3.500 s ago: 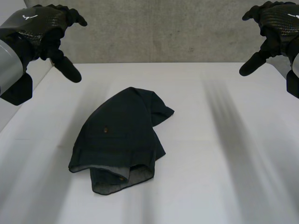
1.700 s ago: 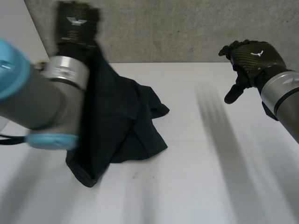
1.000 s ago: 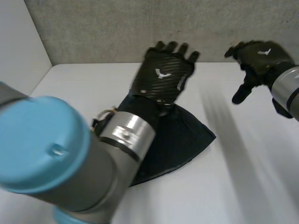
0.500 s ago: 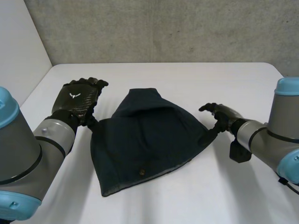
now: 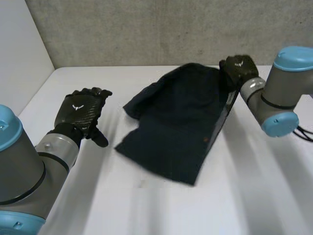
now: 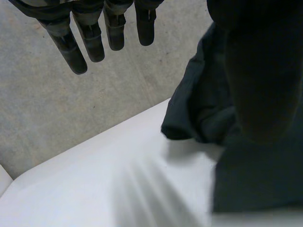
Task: Fold the shorts.
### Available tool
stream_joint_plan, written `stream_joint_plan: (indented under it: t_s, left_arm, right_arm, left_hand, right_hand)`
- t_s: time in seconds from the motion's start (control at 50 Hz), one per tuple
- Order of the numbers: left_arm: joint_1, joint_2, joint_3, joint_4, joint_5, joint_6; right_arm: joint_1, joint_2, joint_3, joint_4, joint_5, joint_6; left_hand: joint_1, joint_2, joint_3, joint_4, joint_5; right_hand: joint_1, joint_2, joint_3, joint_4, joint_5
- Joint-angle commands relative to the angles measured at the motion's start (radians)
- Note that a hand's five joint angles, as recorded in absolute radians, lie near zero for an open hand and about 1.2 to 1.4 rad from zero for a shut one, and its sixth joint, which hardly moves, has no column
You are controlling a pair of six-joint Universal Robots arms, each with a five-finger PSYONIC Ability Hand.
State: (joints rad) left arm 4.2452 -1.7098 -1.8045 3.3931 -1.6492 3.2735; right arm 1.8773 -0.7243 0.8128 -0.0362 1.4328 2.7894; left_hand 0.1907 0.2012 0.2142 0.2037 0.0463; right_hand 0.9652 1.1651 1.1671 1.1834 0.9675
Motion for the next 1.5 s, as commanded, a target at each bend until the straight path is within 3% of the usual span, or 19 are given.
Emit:
stream_joint_plan:
  t_s: [0.02,0.2,0.3,0.42,0.52,0.62,0.92,1.16,1.32,1.4,1.5]
  left_arm:
    - [0.005,-0.004,-0.007,0.012,0.000,0.000]
    - [0.002,-0.022,-0.004,0.022,0.002,0.005]
    - [0.005,-0.059,0.011,0.023,0.005,0.012]
    - [0.002,-0.152,0.057,0.012,0.046,0.014]
    - [-0.004,-0.231,0.088,0.012,0.117,0.015]
    - [-0.005,-0.298,0.128,0.017,0.150,0.017]
    - [-0.031,-0.482,0.275,0.012,0.151,0.077]
    - [-0.067,-0.525,0.340,0.014,0.147,0.077]
    - [-0.087,-0.525,0.359,0.014,0.143,0.072]
    - [-0.099,-0.522,0.369,0.012,0.143,0.074]
    - [-0.110,-0.415,0.363,-0.001,0.135,0.080]
  right_arm:
    - [0.011,0.060,-0.037,-0.175,0.005,-0.149]
    - [0.003,-0.181,0.221,-0.125,0.011,-0.107]
    - [0.000,-0.371,0.418,0.031,0.011,-0.024]
    - [0.006,-0.438,0.606,0.225,-0.029,0.105]
    - [0.013,-0.514,0.793,0.194,-0.116,0.156]
    - [0.023,-0.576,0.979,0.033,-0.181,0.171]
    - [0.109,-0.495,1.039,-0.140,-0.157,0.171]
    - [0.135,-0.393,0.987,-0.203,-0.081,0.151]
    - [0.144,-0.345,0.964,-0.254,-0.038,0.102]
    - [0.143,-0.345,0.953,-0.309,0.004,0.062]
    - [0.132,-0.406,0.933,-0.320,0.011,0.050]
  left_hand:
    - [-0.016,-0.027,-0.040,-0.029,-0.046]
    - [-0.012,-0.023,-0.036,-0.025,-0.043]
    - [0.014,0.003,-0.010,0.001,-0.016]
    - [0.081,0.071,0.058,0.068,0.051]
    - [0.099,0.089,0.076,0.086,0.069]
    - [0.158,0.147,0.134,0.145,0.128]
    - [0.448,0.438,0.425,0.435,0.418]
    - [0.933,0.922,0.909,0.920,0.903]
    - [1.206,1.195,1.182,1.193,1.175]
    - [1.206,1.195,1.182,1.193,1.175]
    - [1.206,1.195,1.182,1.193,1.175]
  right_hand:
    - [-0.791,-0.991,-0.993,-1.009,-0.967]
    - [-0.791,-0.991,-0.993,-1.009,-0.967]
    - [-0.791,-0.991,-0.993,-1.009,-0.967]
    - [-0.716,-0.916,-0.918,-0.934,-0.893]
    - [-0.687,-0.887,-0.889,-0.905,-0.863]
    - [-0.467,-0.667,-0.669,-0.685,-0.643]
    - [-0.378,-0.578,-0.580,-0.596,-0.555]
    - [-0.355,-0.555,-0.557,-0.573,-0.532]
    - [-0.120,-0.320,-0.322,-0.339,-0.297]
    - [0.430,0.230,0.228,0.211,0.253]
    - [0.431,0.231,0.229,0.213,0.254]
